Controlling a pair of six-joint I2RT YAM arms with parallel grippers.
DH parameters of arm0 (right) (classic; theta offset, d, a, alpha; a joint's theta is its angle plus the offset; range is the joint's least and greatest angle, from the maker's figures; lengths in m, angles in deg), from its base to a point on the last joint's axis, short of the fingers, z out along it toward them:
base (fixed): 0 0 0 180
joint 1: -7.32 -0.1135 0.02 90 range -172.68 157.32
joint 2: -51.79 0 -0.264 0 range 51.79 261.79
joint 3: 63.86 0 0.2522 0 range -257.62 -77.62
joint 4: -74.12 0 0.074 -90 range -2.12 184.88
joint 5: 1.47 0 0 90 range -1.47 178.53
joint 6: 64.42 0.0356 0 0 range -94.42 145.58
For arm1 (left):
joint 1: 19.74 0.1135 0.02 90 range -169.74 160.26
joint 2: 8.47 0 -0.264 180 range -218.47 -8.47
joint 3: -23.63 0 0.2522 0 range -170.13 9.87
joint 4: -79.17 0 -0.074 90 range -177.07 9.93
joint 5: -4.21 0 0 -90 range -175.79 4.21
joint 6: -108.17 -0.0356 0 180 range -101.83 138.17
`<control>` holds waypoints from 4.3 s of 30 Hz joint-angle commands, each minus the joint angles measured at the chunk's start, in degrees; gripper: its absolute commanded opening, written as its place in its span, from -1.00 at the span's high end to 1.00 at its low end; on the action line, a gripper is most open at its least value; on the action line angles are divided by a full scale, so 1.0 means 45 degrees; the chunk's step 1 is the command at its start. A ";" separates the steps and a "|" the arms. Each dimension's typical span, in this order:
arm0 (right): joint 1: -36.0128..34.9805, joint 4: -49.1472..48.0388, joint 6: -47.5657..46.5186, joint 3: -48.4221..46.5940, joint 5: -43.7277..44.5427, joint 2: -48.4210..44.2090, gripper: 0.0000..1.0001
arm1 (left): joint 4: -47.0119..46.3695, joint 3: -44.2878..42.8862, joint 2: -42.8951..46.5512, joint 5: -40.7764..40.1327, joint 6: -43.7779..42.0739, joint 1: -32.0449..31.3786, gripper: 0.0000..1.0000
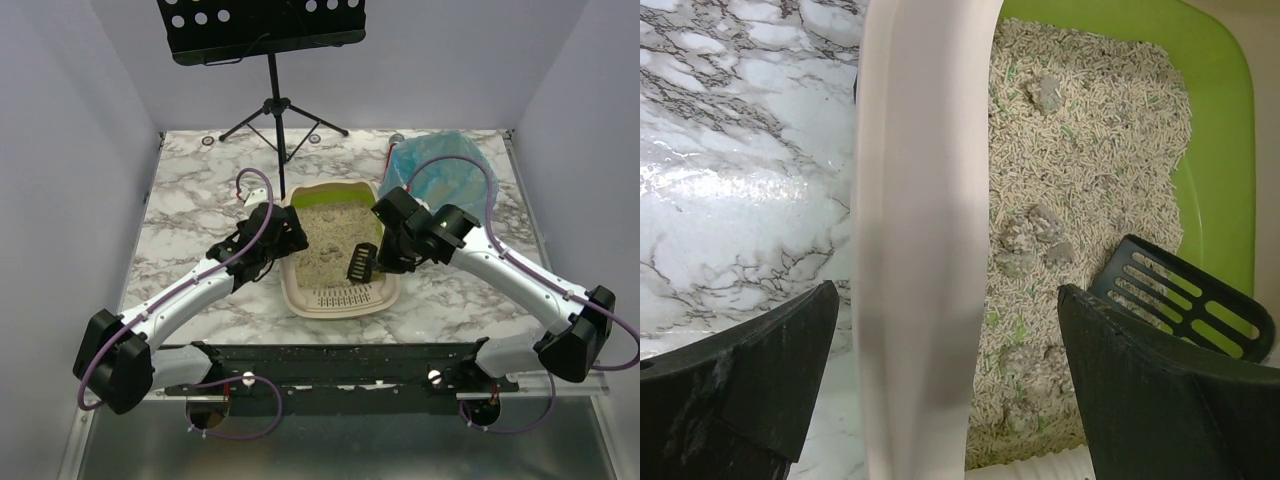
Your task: Clean the litter box
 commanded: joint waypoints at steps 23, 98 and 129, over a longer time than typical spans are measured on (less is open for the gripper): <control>0.0030 -0.6538 0.6901 0.3917 0.1153 0.1753 0.99 | -0.0696 0.1178 0.0322 0.0544 0.0354 0.0039 -0.89; 0.0304 -2.0972 0.5344 1.1182 0.1937 0.0583 0.99 | -0.0501 0.2135 0.1669 0.1228 0.1995 0.0039 -0.75; 0.0128 -2.2082 0.5012 1.3916 0.1859 -0.4886 0.99 | -0.0891 0.1706 0.0128 0.1423 0.1214 0.0039 -0.75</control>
